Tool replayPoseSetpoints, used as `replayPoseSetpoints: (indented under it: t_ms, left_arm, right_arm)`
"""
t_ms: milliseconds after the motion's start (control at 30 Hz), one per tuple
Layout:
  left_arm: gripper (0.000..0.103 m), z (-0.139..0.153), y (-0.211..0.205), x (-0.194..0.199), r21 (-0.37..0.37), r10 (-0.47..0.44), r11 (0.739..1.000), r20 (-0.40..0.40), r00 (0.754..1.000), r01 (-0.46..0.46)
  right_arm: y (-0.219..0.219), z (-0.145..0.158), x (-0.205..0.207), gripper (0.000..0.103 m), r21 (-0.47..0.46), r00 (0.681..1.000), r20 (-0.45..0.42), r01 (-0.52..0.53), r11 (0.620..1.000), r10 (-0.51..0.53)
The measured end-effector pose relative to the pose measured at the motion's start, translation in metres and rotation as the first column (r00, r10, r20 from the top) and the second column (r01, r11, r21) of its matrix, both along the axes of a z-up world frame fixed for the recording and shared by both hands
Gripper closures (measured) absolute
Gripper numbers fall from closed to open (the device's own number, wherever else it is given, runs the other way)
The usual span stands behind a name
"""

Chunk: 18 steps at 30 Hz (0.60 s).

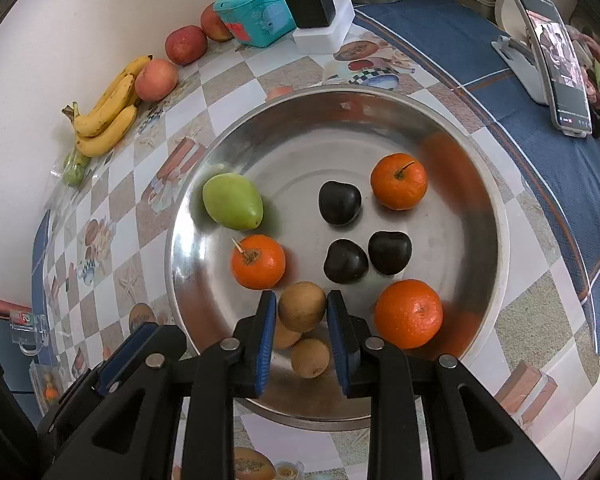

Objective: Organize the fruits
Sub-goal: 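Lower the kiwis into the bowl and open both tools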

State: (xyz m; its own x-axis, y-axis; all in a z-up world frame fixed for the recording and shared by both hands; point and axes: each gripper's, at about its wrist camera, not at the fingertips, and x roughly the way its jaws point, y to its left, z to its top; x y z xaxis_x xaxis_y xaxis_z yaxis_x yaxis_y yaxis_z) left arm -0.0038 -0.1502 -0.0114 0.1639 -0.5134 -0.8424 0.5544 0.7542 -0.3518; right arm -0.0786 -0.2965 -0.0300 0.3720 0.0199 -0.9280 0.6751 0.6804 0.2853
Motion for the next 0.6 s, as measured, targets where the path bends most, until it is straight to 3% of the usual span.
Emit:
replayPoseSetpoints:
  t_ms: [333, 600]
  left_arm:
    - [0.074, -0.003, 0.012, 0.009, 0.014, 0.065, 0.998, -0.020, 0.998, -0.065]
    - [0.074, -0.009, 0.027, 0.019, 0.089, 0.178, 0.980, -0.008, 0.984, -0.177]
  right_arm:
    - [0.000, 0.002, 0.002, 0.076, -0.008, 1.000, 0.011, -0.015, 1.000, 0.015]
    - [0.005, 0.004, 0.007, 0.076, -0.023, 0.999, 0.016, -0.050, 0.998, 0.050]
